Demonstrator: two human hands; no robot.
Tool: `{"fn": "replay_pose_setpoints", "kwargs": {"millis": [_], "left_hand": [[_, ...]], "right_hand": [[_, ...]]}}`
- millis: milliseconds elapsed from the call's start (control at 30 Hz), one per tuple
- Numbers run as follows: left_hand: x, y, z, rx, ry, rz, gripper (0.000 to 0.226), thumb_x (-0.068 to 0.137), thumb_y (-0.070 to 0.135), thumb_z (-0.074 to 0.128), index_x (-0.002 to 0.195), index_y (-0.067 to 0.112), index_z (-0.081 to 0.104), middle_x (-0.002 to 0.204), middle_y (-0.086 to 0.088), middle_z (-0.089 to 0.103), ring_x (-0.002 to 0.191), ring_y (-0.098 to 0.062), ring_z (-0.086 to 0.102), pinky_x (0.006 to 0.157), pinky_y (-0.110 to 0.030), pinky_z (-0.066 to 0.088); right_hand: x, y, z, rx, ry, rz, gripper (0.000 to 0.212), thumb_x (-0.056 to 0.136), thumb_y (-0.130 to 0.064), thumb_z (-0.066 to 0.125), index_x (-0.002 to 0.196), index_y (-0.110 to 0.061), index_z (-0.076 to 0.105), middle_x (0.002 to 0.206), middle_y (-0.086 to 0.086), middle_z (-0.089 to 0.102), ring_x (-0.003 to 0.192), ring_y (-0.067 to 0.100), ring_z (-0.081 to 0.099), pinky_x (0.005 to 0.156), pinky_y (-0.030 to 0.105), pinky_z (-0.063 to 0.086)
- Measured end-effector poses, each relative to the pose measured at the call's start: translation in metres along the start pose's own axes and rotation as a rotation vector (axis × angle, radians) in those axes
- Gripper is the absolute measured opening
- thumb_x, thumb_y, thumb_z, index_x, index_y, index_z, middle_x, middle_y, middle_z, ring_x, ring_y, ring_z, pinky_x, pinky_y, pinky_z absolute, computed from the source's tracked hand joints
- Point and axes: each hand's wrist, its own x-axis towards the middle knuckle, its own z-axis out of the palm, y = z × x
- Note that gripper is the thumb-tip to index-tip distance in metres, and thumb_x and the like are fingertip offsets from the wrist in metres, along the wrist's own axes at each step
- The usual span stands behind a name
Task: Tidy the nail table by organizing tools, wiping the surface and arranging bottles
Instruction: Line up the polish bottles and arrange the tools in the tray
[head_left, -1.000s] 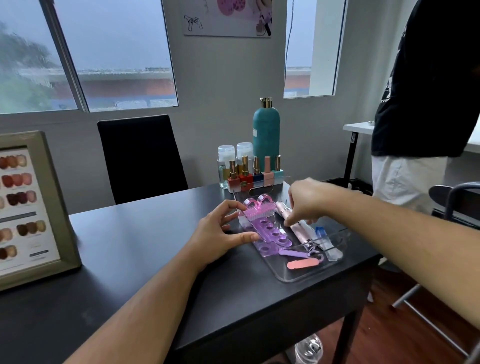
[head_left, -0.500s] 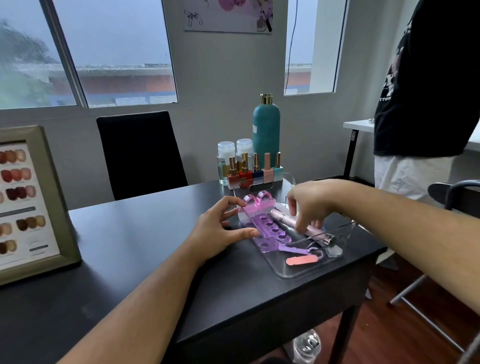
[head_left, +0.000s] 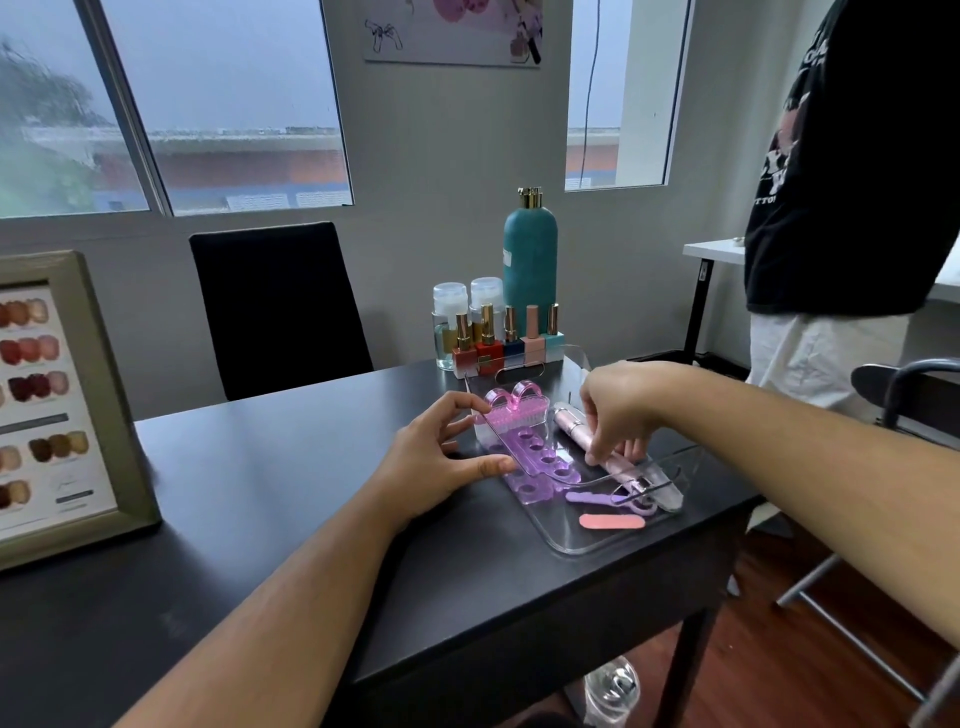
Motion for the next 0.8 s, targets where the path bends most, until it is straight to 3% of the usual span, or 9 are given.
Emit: {"fn": "replay_pose_setpoints", "kwargs": {"millis": [133,200,300,400,500,600,700,800], "left_hand": [[0.001,-0.002,0.0,0.001,0.0,0.002,0.061,0.048,0.061,0.078,0.101,0.046,0.053,0.13,0.014,0.05,0.128,-0.012,0.046,0.107,-0.035,0.04],[0.001,-0.001,0.0,0.004,0.002,0.0,0.063,0.047,0.062,0.077,0.102,0.046,0.053,0.131,0.014,0.051,0.128,-0.013,0.046,0.107,-0.036,0.04],[0.001,-0.001,0.0,0.01,0.007,-0.002,0.064,0.045,0.064,0.076,0.102,0.046,0.052,0.135,0.01,0.051,0.128,-0.013,0.047,0.107,-0.037,0.04],[0.0,0.001,0.001,0.003,0.012,0.005,0.063,0.045,0.064,0.076,0.1,0.046,0.053,0.136,0.008,0.051,0.128,-0.013,0.047,0.107,-0.037,0.041],[-0.001,0.002,0.0,0.002,0.011,0.001,0.062,0.047,0.059,0.077,0.102,0.044,0.053,0.137,0.007,0.051,0.129,-0.014,0.047,0.107,-0.035,0.04],[-0.001,0.002,0.0,0.001,0.01,-0.005,0.061,0.05,0.056,0.077,0.104,0.041,0.053,0.137,0.007,0.05,0.129,-0.014,0.046,0.107,-0.036,0.04],[-0.001,0.003,0.001,0.003,0.008,-0.007,0.063,0.05,0.056,0.077,0.105,0.039,0.053,0.138,0.006,0.05,0.129,-0.016,0.046,0.107,-0.038,0.04],[0.0,0.003,0.001,0.004,0.006,-0.013,0.063,0.05,0.056,0.077,0.105,0.039,0.052,0.138,0.006,0.049,0.13,-0.015,0.046,0.107,-0.037,0.04]], "right_hand": [[-0.005,0.001,-0.006,-0.061,0.101,-0.039,0.034,0.085,-0.027,0.069,0.097,0.004,0.062,0.083,0.013,0.072,0.063,0.021,0.07,0.059,0.023,0.056],[-0.008,0.005,-0.013,-0.129,0.172,-0.026,0.026,0.086,-0.024,0.069,0.077,-0.001,0.059,0.07,0.01,0.071,0.047,0.013,0.066,0.048,0.019,0.054],[-0.012,0.006,-0.011,-0.269,0.149,0.029,0.036,0.082,-0.02,0.074,0.057,-0.005,0.052,0.039,0.0,0.058,0.032,0.009,0.056,0.039,0.017,0.046],[-0.012,0.001,-0.002,-0.395,0.073,0.055,0.034,0.08,-0.02,0.076,0.057,-0.007,0.053,0.044,-0.001,0.058,0.041,0.011,0.058,0.044,0.019,0.047],[-0.015,-0.004,0.001,-0.504,0.092,0.044,0.03,0.079,-0.023,0.076,0.06,-0.009,0.057,0.039,-0.004,0.05,0.037,0.006,0.048,0.038,0.017,0.038],[-0.017,-0.006,0.004,-0.529,0.102,0.037,0.018,0.079,-0.023,0.076,0.083,-0.007,0.068,0.043,-0.005,0.05,0.04,0.006,0.047,0.037,0.018,0.035],[-0.014,-0.006,0.007,-0.538,0.071,0.048,0.017,0.082,-0.017,0.07,0.071,-0.01,0.06,0.024,-0.006,0.044,0.035,0.007,0.049,0.03,0.014,0.036],[-0.013,-0.007,0.009,-0.551,0.073,0.042,0.019,0.083,-0.011,0.066,0.067,-0.011,0.055,0.041,-0.001,0.052,0.028,0.006,0.047,0.025,0.012,0.032]]}}
